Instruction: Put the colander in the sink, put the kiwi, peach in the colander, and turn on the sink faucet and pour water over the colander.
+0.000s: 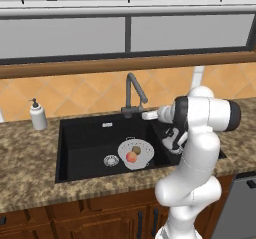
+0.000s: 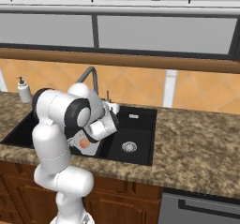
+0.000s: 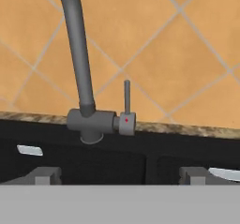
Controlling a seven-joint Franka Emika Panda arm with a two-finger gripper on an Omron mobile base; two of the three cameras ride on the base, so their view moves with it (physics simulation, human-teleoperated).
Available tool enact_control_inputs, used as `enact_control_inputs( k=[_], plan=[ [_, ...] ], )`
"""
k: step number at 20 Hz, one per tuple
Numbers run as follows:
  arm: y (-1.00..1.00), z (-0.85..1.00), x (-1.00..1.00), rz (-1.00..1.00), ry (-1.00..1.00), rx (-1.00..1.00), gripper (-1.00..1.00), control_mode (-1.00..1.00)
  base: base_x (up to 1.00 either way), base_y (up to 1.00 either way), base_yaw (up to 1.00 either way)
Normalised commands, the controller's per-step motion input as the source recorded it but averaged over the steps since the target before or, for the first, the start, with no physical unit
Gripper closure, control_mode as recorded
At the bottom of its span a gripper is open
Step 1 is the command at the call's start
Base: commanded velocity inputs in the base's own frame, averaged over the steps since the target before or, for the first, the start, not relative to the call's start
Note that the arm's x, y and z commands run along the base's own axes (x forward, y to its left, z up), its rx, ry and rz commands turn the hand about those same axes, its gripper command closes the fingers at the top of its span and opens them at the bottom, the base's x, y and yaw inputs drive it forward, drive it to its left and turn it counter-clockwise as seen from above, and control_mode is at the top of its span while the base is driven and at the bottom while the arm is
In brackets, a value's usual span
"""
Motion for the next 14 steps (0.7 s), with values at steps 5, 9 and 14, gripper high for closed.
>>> enact_control_inputs(
  k=[5,9,14],
  plan=[
    [-0.10,0.00,0.16,0.00,-0.24,0.07,-1.00,-1.00,0.00,0.00,0.00],
    [0.00,0.00,0.28,0.00,-0.20,0.07,-1.00,-1.00,0.00,0.00,0.00],
    [-0.03,0.00,0.24,0.00,-0.08,0.08,-1.00,-1.00,0.00,0.00,0.00]
  ],
)
